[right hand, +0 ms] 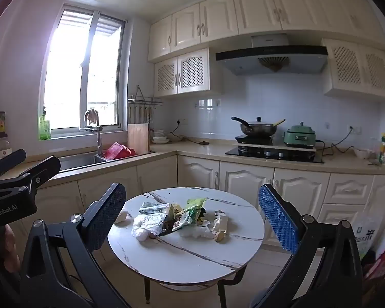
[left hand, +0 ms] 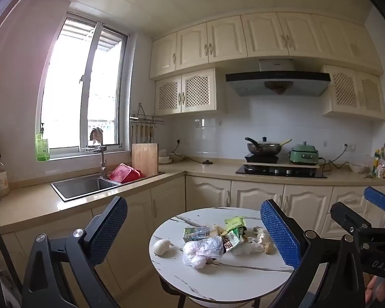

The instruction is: Collect trash

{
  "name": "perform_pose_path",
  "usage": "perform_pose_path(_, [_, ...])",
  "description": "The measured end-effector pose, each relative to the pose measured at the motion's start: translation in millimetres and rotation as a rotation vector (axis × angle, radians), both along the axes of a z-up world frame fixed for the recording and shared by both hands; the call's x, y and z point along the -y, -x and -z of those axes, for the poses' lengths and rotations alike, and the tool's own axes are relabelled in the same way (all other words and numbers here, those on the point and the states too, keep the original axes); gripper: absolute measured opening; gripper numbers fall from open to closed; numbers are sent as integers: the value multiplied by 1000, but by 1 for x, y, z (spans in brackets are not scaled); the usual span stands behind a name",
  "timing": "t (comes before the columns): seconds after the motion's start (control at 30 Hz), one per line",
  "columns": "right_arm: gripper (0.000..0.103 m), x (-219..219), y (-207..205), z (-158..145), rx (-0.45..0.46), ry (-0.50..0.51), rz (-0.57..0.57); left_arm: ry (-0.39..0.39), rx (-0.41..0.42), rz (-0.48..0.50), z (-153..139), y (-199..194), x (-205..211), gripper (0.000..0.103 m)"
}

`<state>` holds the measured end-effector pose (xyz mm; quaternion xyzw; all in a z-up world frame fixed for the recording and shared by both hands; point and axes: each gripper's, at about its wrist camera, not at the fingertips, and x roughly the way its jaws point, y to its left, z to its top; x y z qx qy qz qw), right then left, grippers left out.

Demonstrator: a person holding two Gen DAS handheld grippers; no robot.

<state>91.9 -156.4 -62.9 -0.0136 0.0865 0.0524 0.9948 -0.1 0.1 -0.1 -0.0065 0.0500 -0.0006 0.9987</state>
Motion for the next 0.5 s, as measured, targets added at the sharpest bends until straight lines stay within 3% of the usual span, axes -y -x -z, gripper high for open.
perform_pose_path(0.5, [103,-2,2,0,-13,9,3,-8,-13,15,-2,2,1,102])
